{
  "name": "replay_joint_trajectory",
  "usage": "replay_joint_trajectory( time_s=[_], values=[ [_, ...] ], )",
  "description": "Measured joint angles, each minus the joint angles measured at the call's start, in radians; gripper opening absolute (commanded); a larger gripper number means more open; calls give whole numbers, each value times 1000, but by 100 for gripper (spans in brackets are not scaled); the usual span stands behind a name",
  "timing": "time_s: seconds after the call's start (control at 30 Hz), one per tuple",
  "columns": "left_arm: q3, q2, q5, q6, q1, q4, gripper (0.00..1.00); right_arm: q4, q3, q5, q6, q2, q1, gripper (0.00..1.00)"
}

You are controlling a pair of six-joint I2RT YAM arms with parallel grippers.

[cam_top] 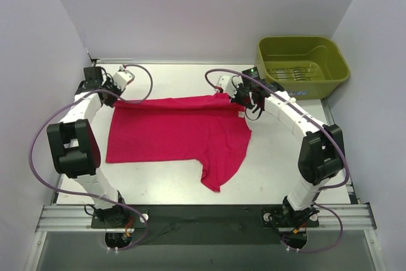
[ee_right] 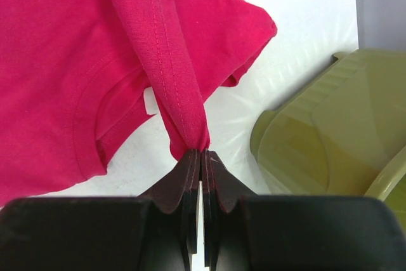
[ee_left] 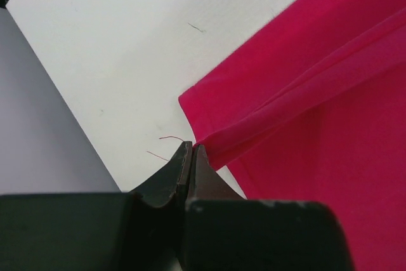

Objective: Roll the t-shirts
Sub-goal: Fold the T-shirt at the center of the board.

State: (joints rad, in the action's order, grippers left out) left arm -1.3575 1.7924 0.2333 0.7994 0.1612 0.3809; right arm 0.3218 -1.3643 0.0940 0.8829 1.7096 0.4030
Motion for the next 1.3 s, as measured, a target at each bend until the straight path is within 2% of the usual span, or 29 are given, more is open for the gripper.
replay_joint_trajectory(
  time_s=[0.27, 0.83, 0.97, 1.03, 1.13, 1.2, 1.23, 1.3],
  values=[
    [208, -64, -16, 152, 1, -33, 0, 24, 56, 11, -33, -14, 39, 0],
    [300, -106, -36, 332, 11, -92, 0, 90, 82, 47, -93, -15, 83, 0],
    [369, -114, -49, 370, 25, -91, 0, 144, 82, 92, -99, -15, 84, 32],
    [378, -117, -61, 381, 31, -85, 16, 208, 74, 129, -108, -11, 82, 39],
    [379, -142, -77, 382, 35, -80, 32, 319, 7, 235, -175, 13, 54, 42],
    [375, -170, -84, 371, 38, -69, 38, 375, -93, 316, -248, 53, 0, 42],
    [370, -185, -88, 363, 40, -61, 43, 379, -152, 345, -286, 80, -34, 42],
    [341, -206, -90, 328, 42, -35, 45, 384, -281, 378, -351, 150, -93, 42]
  ],
)
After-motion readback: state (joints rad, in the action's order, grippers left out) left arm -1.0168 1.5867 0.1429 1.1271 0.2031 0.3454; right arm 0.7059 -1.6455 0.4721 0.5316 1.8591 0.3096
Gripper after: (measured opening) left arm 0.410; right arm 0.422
